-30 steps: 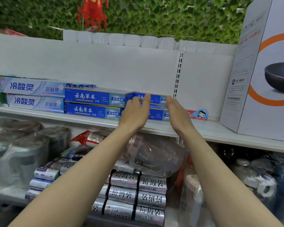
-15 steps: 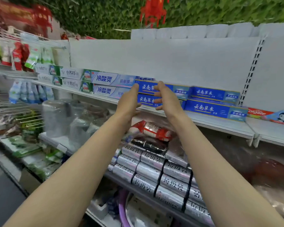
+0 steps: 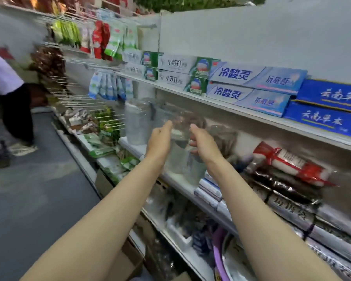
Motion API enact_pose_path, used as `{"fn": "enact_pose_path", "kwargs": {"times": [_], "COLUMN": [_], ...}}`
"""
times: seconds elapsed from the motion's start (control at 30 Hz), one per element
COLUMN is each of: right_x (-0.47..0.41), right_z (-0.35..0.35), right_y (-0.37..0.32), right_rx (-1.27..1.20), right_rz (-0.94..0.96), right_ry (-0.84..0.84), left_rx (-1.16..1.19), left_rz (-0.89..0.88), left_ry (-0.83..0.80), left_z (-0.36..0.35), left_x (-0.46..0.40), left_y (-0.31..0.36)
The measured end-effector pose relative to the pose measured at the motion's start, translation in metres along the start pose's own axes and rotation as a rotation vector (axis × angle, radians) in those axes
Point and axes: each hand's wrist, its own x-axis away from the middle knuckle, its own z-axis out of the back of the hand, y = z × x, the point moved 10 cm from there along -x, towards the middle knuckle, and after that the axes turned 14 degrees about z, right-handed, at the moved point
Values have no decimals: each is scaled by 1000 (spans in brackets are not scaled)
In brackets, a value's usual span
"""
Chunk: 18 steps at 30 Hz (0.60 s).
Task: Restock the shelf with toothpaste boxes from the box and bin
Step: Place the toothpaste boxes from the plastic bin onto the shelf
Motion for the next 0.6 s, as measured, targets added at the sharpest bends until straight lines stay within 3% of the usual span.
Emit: {"fn": "enact_pose_path", "kwargs": {"times": [0.27, 0.43, 0.6], "right_x": [6, 47, 93], "right_z": [-126, -181, -230], "right_y": [118, 206, 288], "right_rx": [36, 18, 50], "right_rz": [-221, -434, -499], "right_ry": [-136, -234, -383], "left_rx": [-64, -44, 2], "left_rz": [241, 378, 524], "left_ry": [89, 162, 299], "left_z": [89, 125, 152], "left_x": [-80, -97, -107], "left_y": [-119, -213, -331]}}
